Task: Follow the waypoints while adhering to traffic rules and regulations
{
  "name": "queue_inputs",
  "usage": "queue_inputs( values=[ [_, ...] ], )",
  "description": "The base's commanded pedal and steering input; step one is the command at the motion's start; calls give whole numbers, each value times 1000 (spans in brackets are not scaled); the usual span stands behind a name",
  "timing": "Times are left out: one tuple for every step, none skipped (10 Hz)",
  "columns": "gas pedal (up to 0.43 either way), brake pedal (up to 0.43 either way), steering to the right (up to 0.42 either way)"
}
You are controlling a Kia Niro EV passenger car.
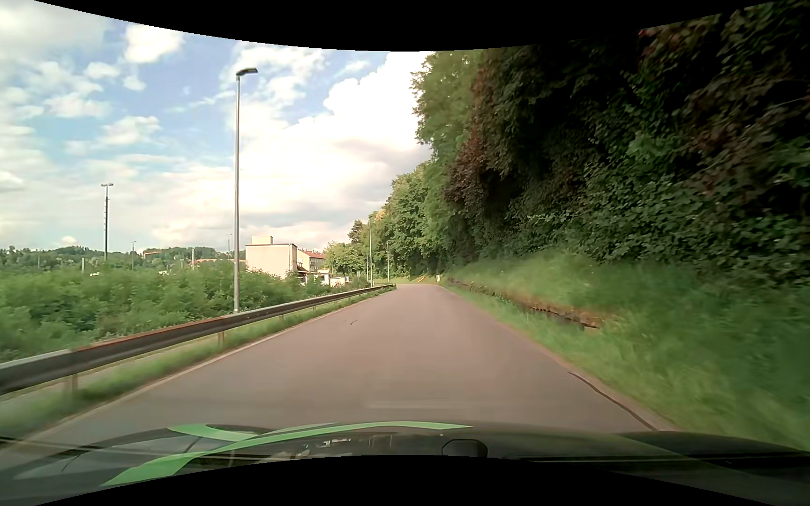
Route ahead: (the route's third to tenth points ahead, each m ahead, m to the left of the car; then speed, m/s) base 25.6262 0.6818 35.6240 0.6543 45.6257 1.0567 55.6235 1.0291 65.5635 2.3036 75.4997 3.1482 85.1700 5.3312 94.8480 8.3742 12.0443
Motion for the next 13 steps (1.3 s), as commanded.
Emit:
queue_inputs(
  values=[
    [138,0,-3],
    [138,0,-3],
    [138,0,-3],
    [138,0,-2],
    [138,0,-3],
    [138,0,-3],
    [138,0,-3],
    [138,0,-3],
    [138,0,-2],
    [138,0,-3],
    [138,0,-3],
    [138,0,-3],
    [138,0,-3]
  ],
)
